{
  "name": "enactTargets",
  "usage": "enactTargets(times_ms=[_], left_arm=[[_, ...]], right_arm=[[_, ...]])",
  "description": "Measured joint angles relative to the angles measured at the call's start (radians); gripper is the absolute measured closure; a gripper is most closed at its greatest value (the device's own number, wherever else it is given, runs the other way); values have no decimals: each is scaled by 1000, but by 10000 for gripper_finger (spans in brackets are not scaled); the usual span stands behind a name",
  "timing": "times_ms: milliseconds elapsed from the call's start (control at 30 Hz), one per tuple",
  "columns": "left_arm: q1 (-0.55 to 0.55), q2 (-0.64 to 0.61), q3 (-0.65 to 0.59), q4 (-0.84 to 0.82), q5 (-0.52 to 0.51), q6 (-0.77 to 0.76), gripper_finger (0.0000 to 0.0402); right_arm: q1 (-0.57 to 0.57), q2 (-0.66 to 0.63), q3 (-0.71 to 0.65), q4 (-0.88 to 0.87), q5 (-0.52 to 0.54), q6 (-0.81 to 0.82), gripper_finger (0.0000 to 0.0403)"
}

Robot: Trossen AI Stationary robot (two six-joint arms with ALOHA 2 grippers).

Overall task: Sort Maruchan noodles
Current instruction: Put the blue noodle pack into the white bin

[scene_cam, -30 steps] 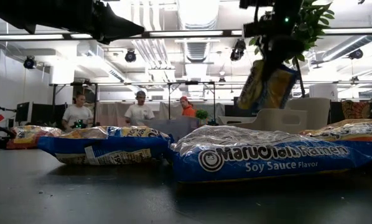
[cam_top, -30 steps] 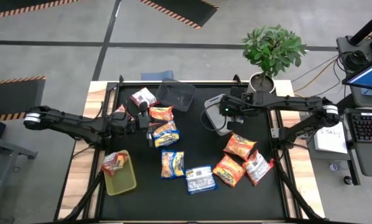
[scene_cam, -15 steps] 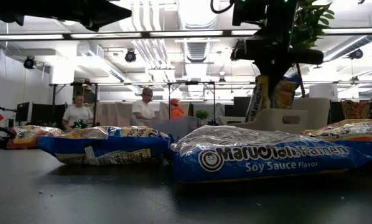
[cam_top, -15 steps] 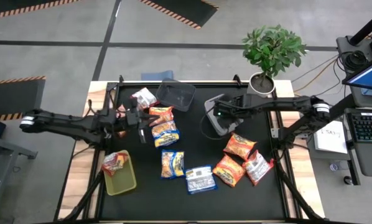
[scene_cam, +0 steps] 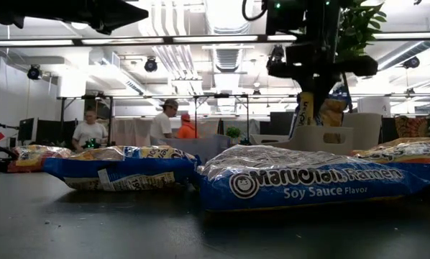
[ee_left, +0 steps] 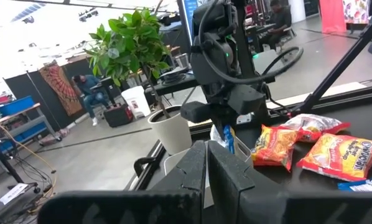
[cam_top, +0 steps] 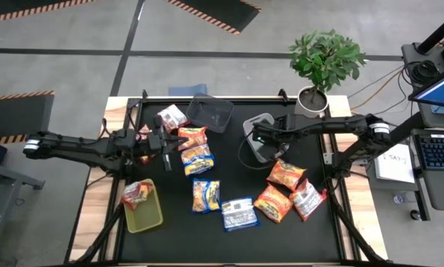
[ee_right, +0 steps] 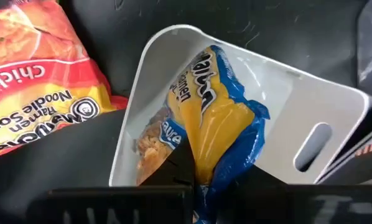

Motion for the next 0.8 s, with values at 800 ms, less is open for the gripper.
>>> enactTargets(times_ms=[800], left_arm=[[0, 36, 0, -8, 1, -8, 402]], right_arm=[[9, 106, 5, -21, 11, 132, 379]])
